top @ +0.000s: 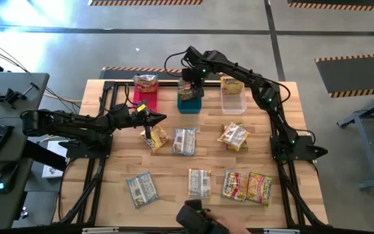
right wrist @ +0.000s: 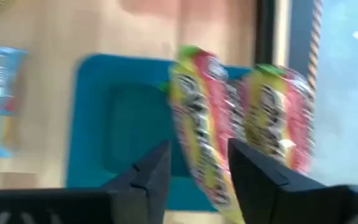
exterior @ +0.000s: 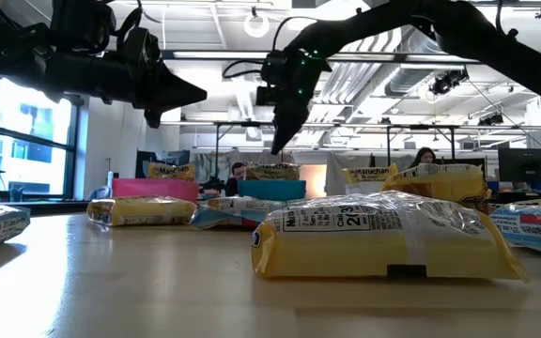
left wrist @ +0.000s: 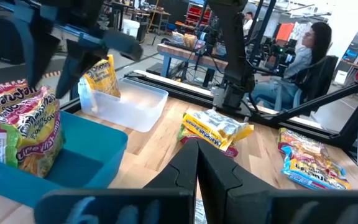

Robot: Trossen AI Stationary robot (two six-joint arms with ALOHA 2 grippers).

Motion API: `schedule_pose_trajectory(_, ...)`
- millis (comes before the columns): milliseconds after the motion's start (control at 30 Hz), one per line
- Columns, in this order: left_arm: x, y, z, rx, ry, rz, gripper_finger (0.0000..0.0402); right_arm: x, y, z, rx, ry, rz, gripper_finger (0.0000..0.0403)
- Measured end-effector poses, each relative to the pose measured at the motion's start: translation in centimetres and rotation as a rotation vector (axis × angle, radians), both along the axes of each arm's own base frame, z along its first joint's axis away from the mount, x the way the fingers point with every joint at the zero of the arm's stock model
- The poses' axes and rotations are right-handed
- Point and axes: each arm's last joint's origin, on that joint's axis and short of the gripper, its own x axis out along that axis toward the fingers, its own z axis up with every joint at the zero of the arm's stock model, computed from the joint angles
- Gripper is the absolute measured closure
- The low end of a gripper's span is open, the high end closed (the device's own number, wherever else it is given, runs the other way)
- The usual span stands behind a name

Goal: Sort Maruchan noodles
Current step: Put the bottom left green noodle pack into the blue bin

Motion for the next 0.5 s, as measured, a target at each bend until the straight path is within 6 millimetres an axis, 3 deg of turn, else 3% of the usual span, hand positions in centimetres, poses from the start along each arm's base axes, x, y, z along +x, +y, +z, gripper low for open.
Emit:
schedule_pose_trajectory(133,0.0,0.0,0.0,-0.001,0.0,0.0,0.0401,1.0,1.0,-0.7,0.057,-0.028,0.076,0.0318)
schedule_pose_trajectory(267,0.0,0.0,0.0,-0.001,0.002,0.0,0.0401,2.1,1.4,-3.8,0.07,0.046,0.107,0.0387)
schedule_pose_trajectory(500,0.0,0.0,-0.1,-0.002,0.007,0.0,0.0401,3.6,1.5,-6.6,0.023,0.093,0.05,0.0388)
